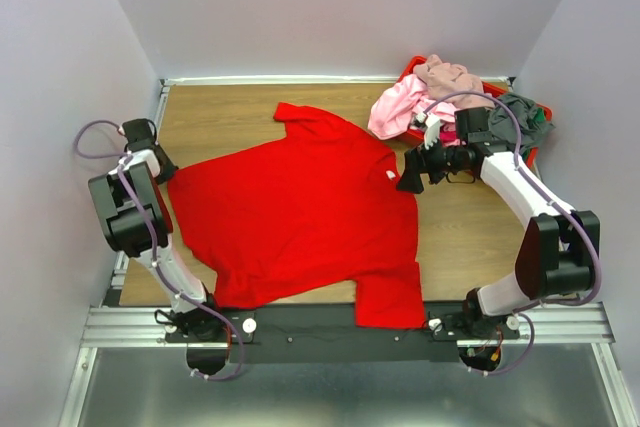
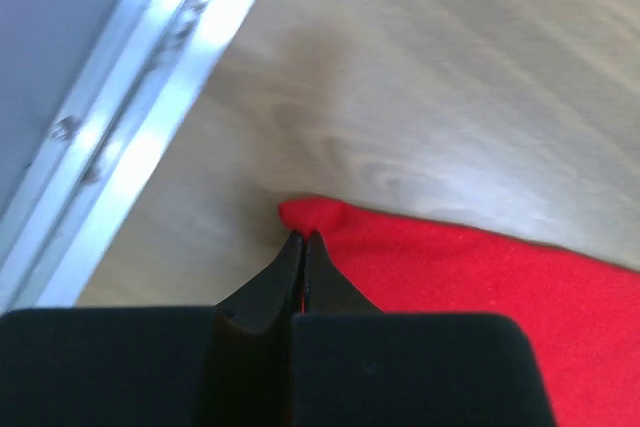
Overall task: Fold and stack the t-shirts
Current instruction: Flatten the tshirt out
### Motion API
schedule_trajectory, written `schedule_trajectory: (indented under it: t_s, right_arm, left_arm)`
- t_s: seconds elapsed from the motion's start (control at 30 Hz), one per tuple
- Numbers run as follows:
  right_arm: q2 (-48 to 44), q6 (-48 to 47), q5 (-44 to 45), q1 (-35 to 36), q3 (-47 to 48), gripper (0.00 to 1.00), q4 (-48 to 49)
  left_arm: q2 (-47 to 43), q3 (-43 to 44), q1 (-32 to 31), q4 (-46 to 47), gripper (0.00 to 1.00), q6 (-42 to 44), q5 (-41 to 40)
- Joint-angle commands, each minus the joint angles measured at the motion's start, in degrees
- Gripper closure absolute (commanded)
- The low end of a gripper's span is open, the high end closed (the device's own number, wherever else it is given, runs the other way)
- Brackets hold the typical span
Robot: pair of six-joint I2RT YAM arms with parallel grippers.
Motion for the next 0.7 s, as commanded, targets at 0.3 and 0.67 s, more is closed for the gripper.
schedule_trajectory:
  t_s: [0.3,0.67]
  right_arm:
    - [12.88,-6.84,4.59,4.27,12.93,0.0,-5.94]
    - [43.2,2.99,17.62,14.48,51.43,0.21,-8.24]
  left_arm:
    - [-7.92,-2.38,-0.51,0.4,0.55,-0.55,4.79]
    - [-31.66,-11.07,-0.51,7.6,0.29,-3.11,11.64]
